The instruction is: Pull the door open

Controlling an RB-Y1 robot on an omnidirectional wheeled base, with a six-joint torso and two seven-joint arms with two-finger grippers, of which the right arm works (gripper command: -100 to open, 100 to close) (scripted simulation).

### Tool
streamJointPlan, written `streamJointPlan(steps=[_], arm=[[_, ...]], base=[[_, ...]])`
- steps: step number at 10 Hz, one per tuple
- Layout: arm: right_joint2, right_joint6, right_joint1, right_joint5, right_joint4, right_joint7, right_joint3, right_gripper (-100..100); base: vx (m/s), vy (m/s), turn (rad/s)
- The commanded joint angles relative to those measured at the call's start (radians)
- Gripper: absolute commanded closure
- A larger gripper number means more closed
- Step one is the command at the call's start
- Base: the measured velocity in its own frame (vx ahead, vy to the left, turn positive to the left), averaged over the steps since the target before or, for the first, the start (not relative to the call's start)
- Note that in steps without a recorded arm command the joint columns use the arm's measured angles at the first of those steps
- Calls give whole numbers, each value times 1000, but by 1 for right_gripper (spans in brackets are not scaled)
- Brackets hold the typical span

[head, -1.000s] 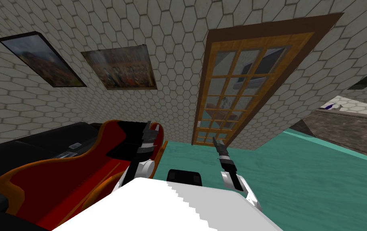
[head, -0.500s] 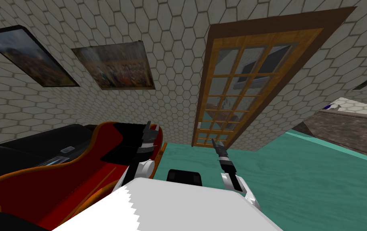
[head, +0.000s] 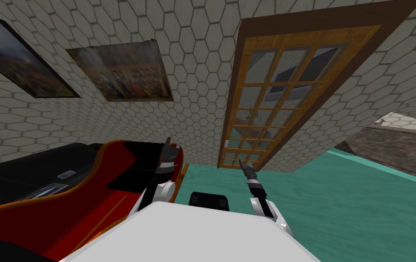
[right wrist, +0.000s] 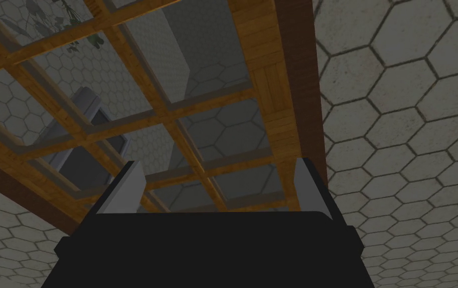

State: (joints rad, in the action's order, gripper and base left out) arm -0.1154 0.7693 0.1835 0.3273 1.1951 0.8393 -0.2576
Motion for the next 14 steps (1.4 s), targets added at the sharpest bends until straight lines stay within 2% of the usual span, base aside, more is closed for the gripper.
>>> streamJointPlan(steps=[1,7,11,14], arm=[[-1,16,-7,13,-34,23,-7,-100],[-3,60,-39,57,-148,97,-28,-100],[-5,104,-71,102,-262,172,-50,-100],[-5,124,-86,123,-314,207,-60,-100]], base=[[99,9,-25],[99,21,-19],[152,31,-28],[144,31,-21]])
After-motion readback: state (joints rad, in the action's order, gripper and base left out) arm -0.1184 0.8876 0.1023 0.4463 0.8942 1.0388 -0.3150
